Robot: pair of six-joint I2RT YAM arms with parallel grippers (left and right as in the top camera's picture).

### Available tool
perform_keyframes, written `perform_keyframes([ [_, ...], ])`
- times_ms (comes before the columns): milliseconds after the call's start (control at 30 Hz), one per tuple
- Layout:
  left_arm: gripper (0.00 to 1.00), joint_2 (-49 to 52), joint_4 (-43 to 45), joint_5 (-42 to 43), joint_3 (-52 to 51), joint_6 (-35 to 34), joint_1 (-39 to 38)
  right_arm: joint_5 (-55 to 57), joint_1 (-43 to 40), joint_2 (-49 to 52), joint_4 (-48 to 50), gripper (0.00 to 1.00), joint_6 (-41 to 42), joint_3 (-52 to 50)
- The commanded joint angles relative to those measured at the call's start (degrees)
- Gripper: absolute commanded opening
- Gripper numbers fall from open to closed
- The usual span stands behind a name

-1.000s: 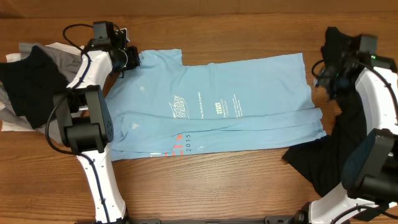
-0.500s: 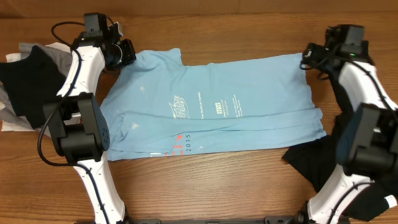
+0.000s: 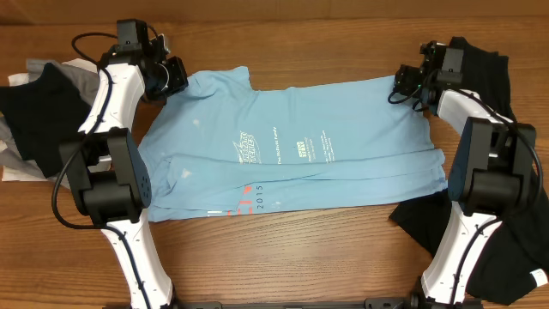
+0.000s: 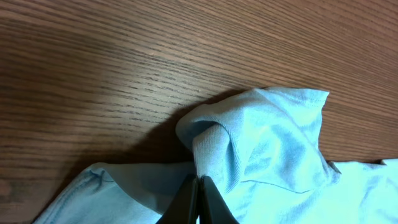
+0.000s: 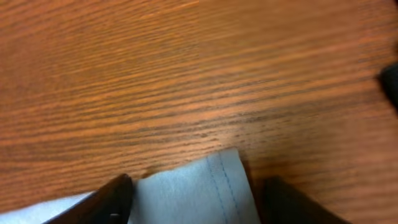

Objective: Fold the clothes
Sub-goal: 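Move both grippers to the shirt's top corners and grasp them, then fold the top edge down over the folded hem with both grippers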

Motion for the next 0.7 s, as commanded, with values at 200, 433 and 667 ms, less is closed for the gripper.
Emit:
perform_keyframes([
  [200, 0.04, -1.4, -0.4, 0.8, 0.2, -0.8, 0.3, 0.7, -0.1, 1.5, 2.6, 0.38, 0.8, 0.8],
  [433, 0.04, -1.4, -0.7, 0.8, 0.2, -0.8, 0.3, 5.0, -0.1, 1.5, 2.8, 0.07, 3.3, 0.8],
  [667, 0.04, -2.6, -4.3, 5.9, 0.2, 0.3, 1.1, 6.1, -0.2, -1.7, -3.0, 0.04, 3.3, 0.8],
])
